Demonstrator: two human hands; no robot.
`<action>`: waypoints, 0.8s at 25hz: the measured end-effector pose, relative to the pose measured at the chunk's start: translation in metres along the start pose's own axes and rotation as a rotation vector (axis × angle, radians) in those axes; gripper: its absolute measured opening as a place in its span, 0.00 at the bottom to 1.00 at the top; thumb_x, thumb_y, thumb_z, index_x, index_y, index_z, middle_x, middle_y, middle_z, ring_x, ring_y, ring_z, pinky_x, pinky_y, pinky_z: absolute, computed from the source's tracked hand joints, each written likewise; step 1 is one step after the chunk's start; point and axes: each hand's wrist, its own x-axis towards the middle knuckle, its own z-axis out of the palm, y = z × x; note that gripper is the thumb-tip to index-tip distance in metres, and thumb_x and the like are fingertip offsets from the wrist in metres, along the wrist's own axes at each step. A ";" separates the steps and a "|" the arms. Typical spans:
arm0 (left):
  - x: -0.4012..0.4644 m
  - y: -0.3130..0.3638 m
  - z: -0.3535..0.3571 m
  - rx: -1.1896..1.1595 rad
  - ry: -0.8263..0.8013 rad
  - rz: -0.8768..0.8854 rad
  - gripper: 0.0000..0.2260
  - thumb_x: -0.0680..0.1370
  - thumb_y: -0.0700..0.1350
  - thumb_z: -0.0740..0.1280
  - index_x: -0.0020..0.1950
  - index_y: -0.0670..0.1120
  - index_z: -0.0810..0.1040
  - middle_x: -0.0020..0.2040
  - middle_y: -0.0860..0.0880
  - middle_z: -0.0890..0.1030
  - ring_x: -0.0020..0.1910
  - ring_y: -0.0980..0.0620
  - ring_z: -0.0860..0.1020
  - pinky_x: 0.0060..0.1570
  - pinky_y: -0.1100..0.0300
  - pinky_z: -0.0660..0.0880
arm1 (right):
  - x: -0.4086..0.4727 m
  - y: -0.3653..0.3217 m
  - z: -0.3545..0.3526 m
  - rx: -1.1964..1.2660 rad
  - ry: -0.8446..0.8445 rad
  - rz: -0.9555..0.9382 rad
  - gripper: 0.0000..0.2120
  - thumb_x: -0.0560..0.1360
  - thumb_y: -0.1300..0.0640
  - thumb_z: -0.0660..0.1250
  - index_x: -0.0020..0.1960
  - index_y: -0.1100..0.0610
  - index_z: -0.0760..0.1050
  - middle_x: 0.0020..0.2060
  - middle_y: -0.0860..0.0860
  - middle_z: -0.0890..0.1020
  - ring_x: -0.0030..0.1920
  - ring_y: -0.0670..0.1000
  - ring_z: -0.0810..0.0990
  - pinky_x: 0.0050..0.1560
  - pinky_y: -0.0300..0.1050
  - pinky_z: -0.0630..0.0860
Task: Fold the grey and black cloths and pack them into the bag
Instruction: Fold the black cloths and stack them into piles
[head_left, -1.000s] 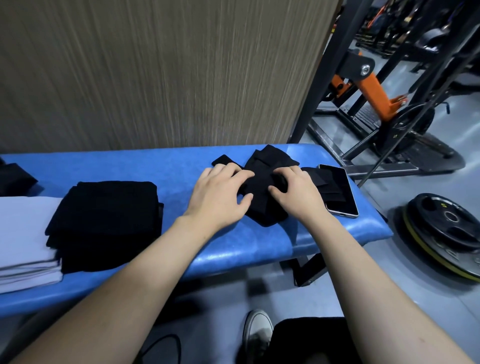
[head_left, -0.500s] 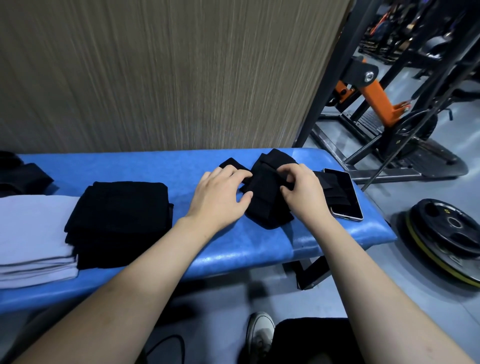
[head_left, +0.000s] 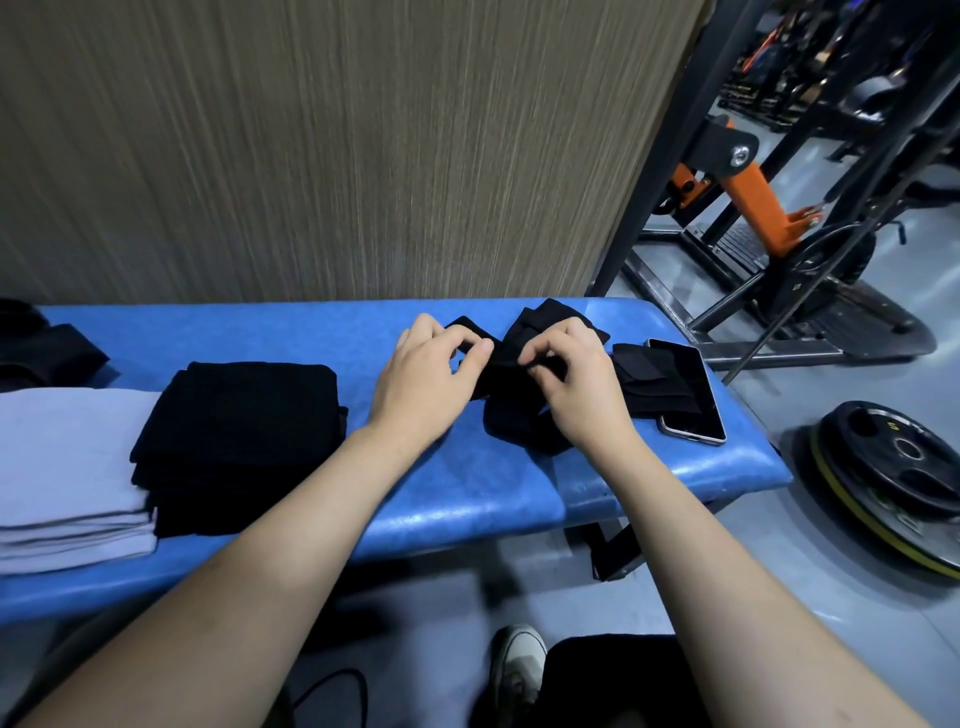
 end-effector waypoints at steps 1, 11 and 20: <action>0.001 0.002 -0.001 -0.025 -0.001 -0.006 0.12 0.81 0.59 0.59 0.53 0.56 0.79 0.49 0.54 0.72 0.52 0.54 0.72 0.49 0.55 0.70 | 0.002 0.000 0.000 0.045 0.011 0.021 0.17 0.71 0.71 0.70 0.42 0.49 0.77 0.45 0.43 0.74 0.52 0.51 0.74 0.56 0.44 0.72; -0.003 -0.004 -0.018 -0.290 -0.419 -0.171 0.22 0.74 0.74 0.56 0.58 0.64 0.78 0.54 0.61 0.81 0.51 0.60 0.79 0.54 0.56 0.74 | 0.009 -0.008 0.011 0.584 -0.179 0.149 0.10 0.73 0.72 0.67 0.43 0.57 0.76 0.51 0.55 0.83 0.57 0.52 0.80 0.65 0.54 0.75; -0.002 -0.008 -0.017 -0.542 -0.382 -0.256 0.17 0.75 0.63 0.65 0.52 0.52 0.80 0.48 0.50 0.85 0.42 0.51 0.83 0.49 0.56 0.75 | 0.004 -0.011 0.014 0.421 -0.241 0.375 0.29 0.73 0.62 0.75 0.70 0.53 0.67 0.57 0.51 0.77 0.52 0.47 0.79 0.53 0.39 0.75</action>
